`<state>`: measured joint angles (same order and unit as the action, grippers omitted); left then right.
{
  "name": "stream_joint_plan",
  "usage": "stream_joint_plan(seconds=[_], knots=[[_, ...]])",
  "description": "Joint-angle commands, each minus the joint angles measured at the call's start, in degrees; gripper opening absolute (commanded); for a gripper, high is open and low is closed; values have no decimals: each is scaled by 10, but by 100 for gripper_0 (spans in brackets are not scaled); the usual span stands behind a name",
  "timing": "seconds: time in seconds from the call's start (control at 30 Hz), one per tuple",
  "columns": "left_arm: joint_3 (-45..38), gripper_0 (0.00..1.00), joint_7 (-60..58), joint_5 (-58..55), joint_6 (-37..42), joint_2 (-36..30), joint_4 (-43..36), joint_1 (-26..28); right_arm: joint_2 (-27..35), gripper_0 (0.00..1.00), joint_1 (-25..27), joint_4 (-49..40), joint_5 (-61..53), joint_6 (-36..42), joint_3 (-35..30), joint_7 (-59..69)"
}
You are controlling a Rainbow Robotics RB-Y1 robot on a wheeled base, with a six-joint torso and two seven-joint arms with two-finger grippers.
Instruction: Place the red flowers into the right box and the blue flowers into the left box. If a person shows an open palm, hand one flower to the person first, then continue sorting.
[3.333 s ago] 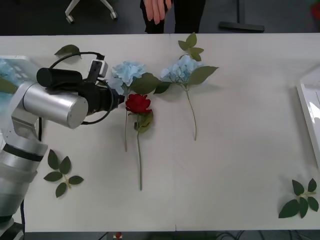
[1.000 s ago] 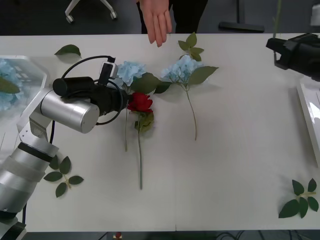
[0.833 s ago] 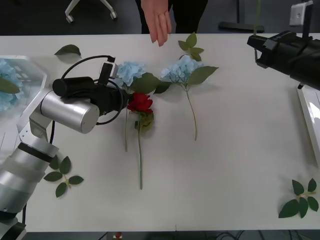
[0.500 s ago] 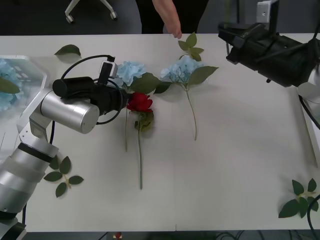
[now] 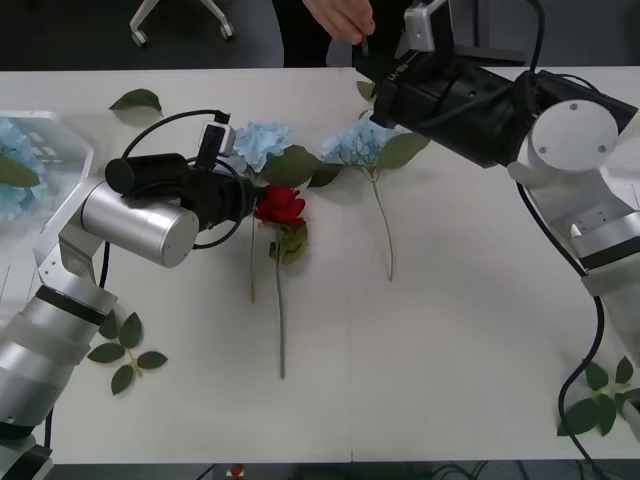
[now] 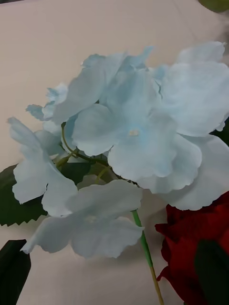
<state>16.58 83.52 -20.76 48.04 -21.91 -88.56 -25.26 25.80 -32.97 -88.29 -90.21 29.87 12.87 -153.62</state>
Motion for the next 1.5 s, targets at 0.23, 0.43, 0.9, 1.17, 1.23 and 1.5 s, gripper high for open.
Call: stream_joint_plan(seconds=[0.23,0.43,0.9,1.17,1.23,1.5], knots=[[-11,100,-9,2,-7,1,-13,7,-35,0,-27,-12,36,-1,-4,-14],[-12,100,-9,2,-7,1,-13,7,-35,0,-26,-12,34,-1,1,-14],[-12,100,-9,2,-7,1,-13,7,-35,100,-27,-12,23,0,6,-14],[-12,100,-9,3,-7,1,-13,7,-34,100,-27,-12,4,1,6,-14],[-12,100,-9,3,-7,1,-13,7,-30,100,-26,-12,-1,1,6,-14],[-11,100,-9,3,-7,1,-13,7,30,100,-25,-12,-36,46,8,-14]])
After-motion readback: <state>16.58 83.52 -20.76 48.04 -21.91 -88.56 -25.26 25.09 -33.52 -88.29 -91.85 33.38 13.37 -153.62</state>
